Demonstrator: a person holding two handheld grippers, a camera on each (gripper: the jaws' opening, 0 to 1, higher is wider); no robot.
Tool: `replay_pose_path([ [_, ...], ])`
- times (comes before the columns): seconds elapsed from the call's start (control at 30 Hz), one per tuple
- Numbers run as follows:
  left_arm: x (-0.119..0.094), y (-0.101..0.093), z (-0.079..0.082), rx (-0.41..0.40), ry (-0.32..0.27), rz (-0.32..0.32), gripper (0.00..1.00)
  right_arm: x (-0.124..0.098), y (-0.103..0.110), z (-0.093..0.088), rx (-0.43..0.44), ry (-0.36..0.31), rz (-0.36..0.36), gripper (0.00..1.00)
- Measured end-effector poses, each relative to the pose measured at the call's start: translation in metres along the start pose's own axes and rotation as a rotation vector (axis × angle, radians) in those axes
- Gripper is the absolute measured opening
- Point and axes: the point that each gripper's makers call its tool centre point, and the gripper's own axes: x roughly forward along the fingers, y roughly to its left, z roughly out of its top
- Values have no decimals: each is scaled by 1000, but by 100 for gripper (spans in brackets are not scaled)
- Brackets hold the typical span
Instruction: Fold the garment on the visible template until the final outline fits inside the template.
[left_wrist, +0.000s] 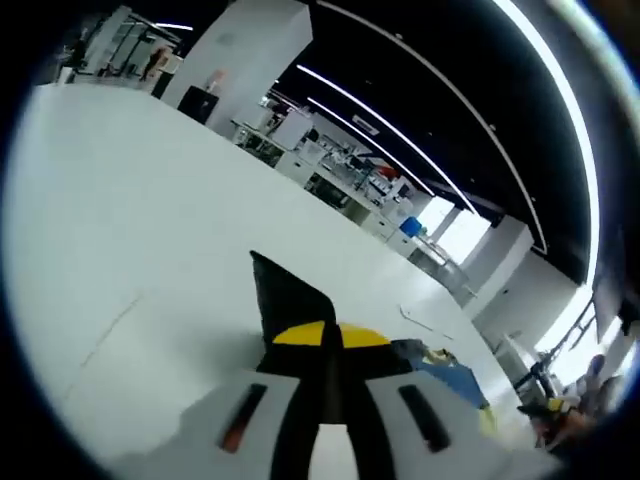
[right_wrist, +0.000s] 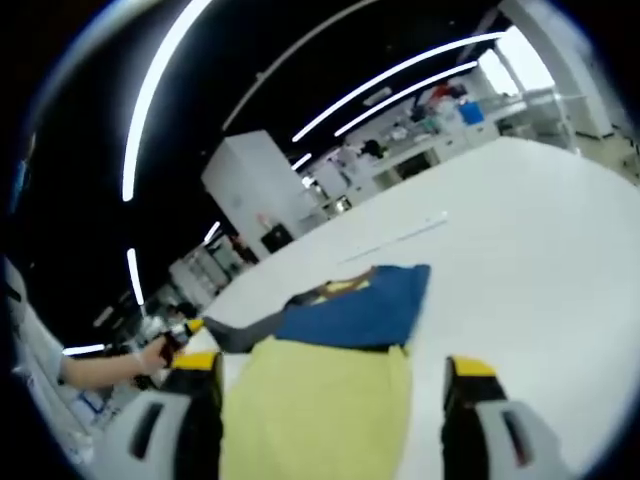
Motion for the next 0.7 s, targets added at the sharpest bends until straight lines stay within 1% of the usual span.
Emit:
replay_pose_path([
  [0.07,11,-15,-1,12,14,-38,0,-1,0,1,1,-4,6,92],
  [0.1,18,-30,-4,19,26,-66,0,-2,0,2,3,-6,8,92],
  [0.2,32,-62,-17,36,66,-117,0,-6,-1,3,6,-15,7,91],
  [0.23,39,-66,-17,38,75,-130,0,-7,-1,3,7,-20,6,91],
  [0.3,52,-83,-25,33,103,-179,0,-10,-2,3,15,-30,6,91],
  [0.4,67,-104,-35,30,134,-222,0,-12,-3,1,23,-28,3,91],
  [0.47,77,-122,-45,33,154,-252,0,-13,-4,0,19,-25,1,91],
  [0.5,86,-131,-49,14,169,-272,0,-13,-4,0,19,-26,0,91],
  [0.57,91,-146,-55,21,178,-291,0,-14,-4,-1,23,-28,-2,91],
  [0.63,100,-168,-64,34,200,-327,0,-13,-4,-1,27,-30,-1,91],
  [0.67,101,-172,-66,33,203,-334,0,-13,-4,-1,28,-27,-1,91],
  [0.7,106,-183,-69,33,207,-355,0,-12,-4,-2,25,-23,-1,91],
])
